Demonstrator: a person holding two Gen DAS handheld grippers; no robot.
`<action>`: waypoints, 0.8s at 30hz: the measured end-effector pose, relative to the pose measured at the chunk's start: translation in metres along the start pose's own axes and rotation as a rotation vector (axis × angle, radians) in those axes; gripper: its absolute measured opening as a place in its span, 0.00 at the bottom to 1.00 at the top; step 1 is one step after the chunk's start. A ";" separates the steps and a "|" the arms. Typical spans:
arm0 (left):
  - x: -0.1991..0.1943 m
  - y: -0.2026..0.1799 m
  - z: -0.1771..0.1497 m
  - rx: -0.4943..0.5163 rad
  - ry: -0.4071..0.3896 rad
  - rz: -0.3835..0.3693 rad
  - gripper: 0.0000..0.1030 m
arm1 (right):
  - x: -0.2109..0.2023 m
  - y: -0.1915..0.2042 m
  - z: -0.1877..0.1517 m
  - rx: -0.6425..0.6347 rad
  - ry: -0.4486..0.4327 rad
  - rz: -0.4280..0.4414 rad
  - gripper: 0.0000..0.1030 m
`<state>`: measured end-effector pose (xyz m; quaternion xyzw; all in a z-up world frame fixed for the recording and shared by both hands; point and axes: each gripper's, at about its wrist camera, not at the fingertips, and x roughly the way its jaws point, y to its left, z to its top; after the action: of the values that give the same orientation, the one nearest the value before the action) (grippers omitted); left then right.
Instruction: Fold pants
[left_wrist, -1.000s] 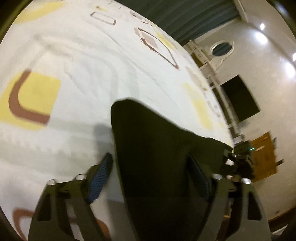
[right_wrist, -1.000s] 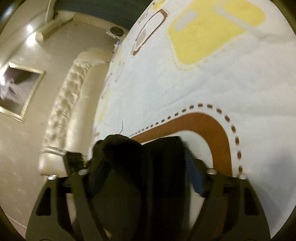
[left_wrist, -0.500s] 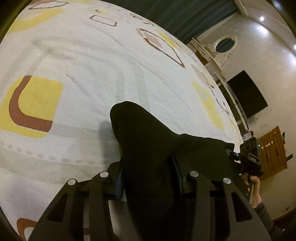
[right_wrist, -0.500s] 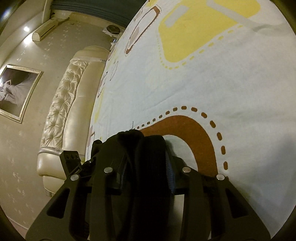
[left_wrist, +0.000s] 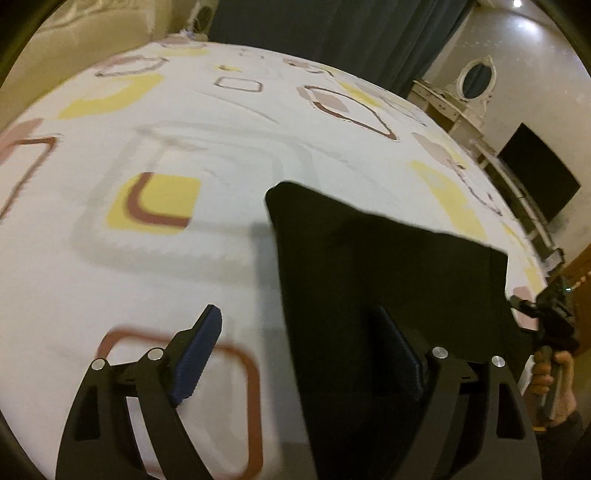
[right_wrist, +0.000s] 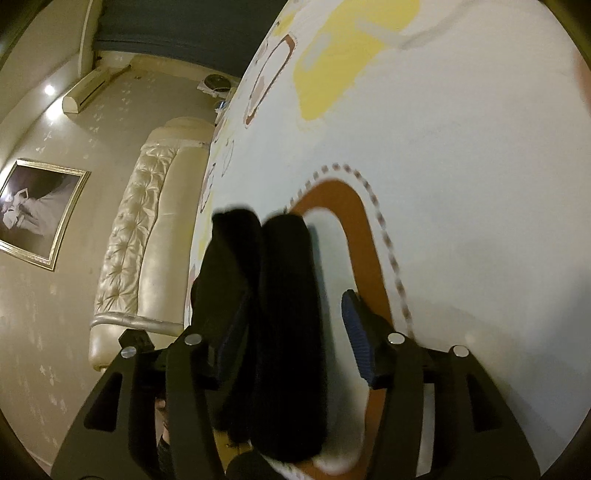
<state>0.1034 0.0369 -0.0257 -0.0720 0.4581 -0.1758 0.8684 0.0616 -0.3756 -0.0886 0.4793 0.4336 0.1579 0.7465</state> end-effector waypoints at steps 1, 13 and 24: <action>-0.006 -0.002 -0.006 0.002 -0.014 0.017 0.81 | -0.005 -0.002 -0.007 0.005 -0.005 0.001 0.54; -0.068 -0.043 -0.069 -0.005 -0.057 0.158 0.81 | -0.054 0.010 -0.082 -0.039 -0.025 -0.135 0.71; -0.088 -0.079 -0.096 0.024 -0.084 0.179 0.81 | -0.056 0.074 -0.145 -0.340 -0.116 -0.480 0.82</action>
<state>-0.0399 -0.0003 0.0099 -0.0278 0.4236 -0.0995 0.8999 -0.0730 -0.2920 -0.0210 0.2392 0.4586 0.0197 0.8556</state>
